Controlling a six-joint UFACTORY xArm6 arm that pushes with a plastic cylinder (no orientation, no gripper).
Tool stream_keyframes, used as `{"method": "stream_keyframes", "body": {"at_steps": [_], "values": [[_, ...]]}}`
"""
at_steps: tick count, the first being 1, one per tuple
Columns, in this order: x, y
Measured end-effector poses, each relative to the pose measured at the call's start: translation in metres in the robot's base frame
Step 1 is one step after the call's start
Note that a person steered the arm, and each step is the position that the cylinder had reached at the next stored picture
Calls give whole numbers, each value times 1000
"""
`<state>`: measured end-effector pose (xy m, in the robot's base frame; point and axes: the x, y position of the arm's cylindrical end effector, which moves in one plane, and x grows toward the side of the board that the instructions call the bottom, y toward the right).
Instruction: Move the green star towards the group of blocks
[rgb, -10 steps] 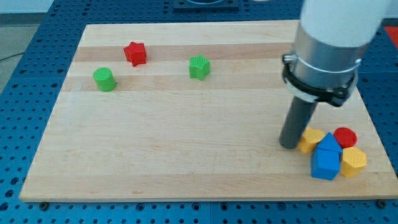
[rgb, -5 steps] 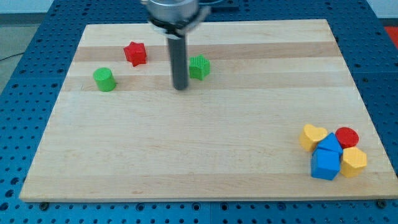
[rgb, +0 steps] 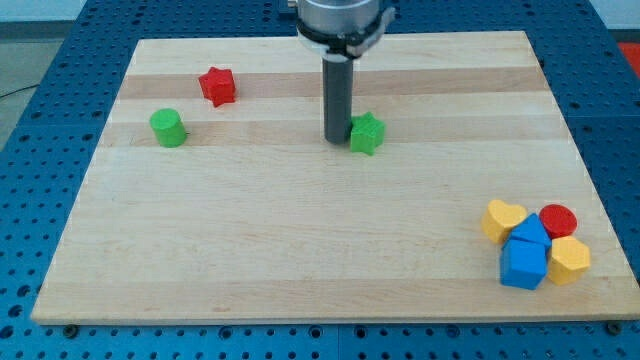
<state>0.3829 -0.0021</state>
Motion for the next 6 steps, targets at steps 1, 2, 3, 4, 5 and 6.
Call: {"method": "stream_keyframes", "body": {"at_steps": [1, 2, 3, 4, 5, 6], "values": [[-36, -6], [-8, 24], [30, 55], [58, 71], [87, 85], [114, 98]]}}
